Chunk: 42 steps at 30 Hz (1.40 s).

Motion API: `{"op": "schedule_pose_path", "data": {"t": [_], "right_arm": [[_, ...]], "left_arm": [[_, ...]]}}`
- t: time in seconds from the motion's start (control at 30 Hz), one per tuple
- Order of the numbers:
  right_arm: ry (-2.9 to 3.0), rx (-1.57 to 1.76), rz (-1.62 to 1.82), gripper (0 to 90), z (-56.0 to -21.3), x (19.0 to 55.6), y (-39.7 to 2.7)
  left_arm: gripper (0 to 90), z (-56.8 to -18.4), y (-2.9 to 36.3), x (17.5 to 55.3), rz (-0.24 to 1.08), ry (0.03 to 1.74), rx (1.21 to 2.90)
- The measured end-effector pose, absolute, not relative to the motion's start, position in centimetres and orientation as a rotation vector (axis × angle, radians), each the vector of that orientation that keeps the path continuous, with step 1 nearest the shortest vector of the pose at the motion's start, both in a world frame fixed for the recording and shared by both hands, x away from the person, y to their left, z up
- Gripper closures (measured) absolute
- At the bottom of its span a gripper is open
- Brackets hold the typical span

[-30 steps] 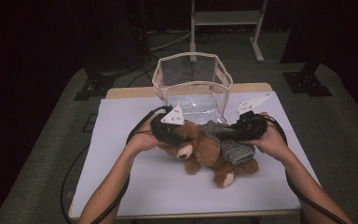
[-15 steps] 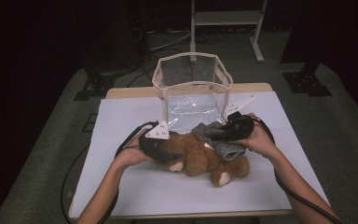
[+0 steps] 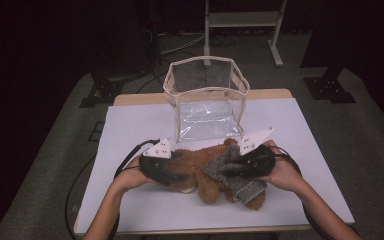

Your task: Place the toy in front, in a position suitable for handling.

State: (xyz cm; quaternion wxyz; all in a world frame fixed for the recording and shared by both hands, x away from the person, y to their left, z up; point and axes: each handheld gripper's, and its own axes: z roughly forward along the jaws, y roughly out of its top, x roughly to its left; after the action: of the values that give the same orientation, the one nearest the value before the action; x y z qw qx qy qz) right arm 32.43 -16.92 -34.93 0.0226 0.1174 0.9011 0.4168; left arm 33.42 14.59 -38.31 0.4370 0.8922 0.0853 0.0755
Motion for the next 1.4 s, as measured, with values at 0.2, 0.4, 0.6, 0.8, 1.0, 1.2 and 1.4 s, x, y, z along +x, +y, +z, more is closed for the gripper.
{"op": "schedule_pose_path", "data": {"t": [0.2, 0.4, 0.6, 0.8, 1.0, 1.2, 1.4], "right_arm": [[2.732, 0.446, 1.320, 73.9, -33.0, 36.2, -16.4], [2.768, 0.441, 1.283, 74.5, -34.9, 36.2, -15.3], [2.761, 0.412, 1.332, 75.0, -35.9, 33.6, -16.5], [2.753, 0.369, 1.333, 74.9, -35.9, 31.9, -16.9], [2.715, 0.325, 1.308, 74.1, -34.6, 31.7, -15.6], [2.729, 0.294, 1.321, 73.2, -35.0, 31.6, -14.8], [2.701, 0.349, 1.379, 73.1, -35.7, 30.4, -17.8]], "left_arm": [[33.1, -38.3, 14.3, 32.6, 0.216, 0.155, 2.233], [26.0, -37.7, 14.8, 32.5, 0.215, 0.166, 2.234], [18.2, -36.0, 15.3, 32.5, 0.192, 0.187, 2.215], [21.2, -37.6, 15.0, 32.6, 0.116, 0.190, 2.238], [28.6, -38.4, 14.2, 32.4, 0.126, 0.167, 2.244], [30.2, -38.3, 14.3, 31.9, 0.148, 0.159, 2.267], [30.3, -38.4, 14.6, 31.9, 0.142, 0.174, 2.251]]}}
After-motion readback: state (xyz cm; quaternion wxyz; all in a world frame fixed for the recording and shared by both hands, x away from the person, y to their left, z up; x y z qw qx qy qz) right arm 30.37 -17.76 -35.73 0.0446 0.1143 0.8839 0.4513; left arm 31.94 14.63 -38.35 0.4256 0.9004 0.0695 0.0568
